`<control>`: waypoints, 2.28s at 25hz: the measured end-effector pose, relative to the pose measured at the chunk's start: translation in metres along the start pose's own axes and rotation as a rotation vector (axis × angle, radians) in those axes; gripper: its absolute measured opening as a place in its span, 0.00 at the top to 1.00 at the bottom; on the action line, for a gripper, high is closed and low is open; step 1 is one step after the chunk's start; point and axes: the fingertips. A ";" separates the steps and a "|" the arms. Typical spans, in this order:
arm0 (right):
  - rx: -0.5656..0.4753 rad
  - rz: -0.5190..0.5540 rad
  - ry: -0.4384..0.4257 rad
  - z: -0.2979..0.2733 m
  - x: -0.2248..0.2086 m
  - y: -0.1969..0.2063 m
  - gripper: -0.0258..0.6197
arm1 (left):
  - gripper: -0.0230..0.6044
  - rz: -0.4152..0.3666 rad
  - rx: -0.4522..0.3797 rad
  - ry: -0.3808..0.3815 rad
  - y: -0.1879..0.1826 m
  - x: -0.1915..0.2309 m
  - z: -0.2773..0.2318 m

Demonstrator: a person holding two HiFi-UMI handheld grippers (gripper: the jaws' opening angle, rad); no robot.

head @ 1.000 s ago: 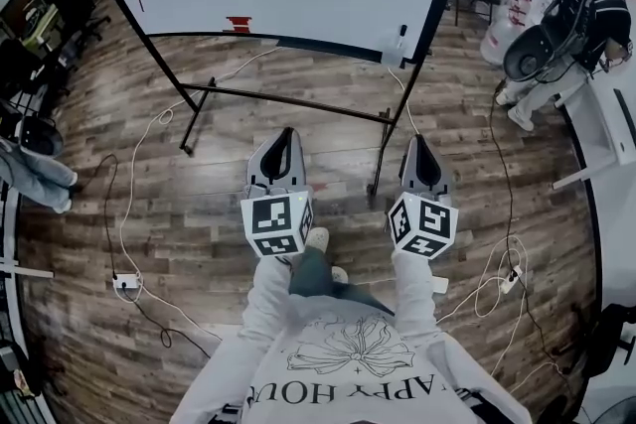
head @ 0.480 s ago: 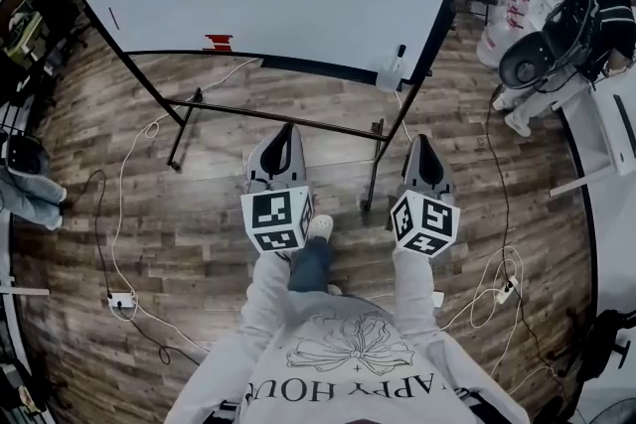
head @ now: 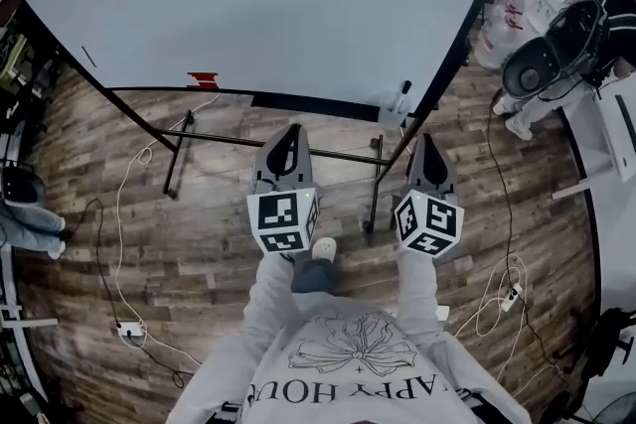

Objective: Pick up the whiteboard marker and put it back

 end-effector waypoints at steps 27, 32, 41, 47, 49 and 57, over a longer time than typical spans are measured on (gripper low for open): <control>0.103 0.013 0.004 -0.135 -0.013 0.028 0.86 | 0.95 0.009 0.085 0.032 0.022 0.029 -0.134; 0.137 0.009 -0.002 -0.153 -0.022 0.037 0.82 | 0.95 0.013 0.110 0.034 0.030 0.022 -0.148; 0.209 0.020 -0.020 -0.184 -0.021 0.070 0.76 | 0.95 0.031 0.160 0.022 0.053 0.026 -0.168; 0.264 0.052 0.005 -0.200 -0.025 0.095 0.76 | 0.95 0.044 0.189 0.004 0.067 0.033 -0.173; 0.280 0.055 0.009 -0.203 -0.026 0.100 0.77 | 0.95 0.047 0.194 0.000 0.069 0.035 -0.174; 0.311 0.083 0.047 -0.214 -0.033 0.113 0.85 | 0.95 0.052 0.200 -0.024 0.071 0.044 -0.173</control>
Point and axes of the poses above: the fingertips, and each gripper's own axes: z backward along the fingers, x to its left, y out of its underside, and after that the axes turned 5 degrees about y, right-handed
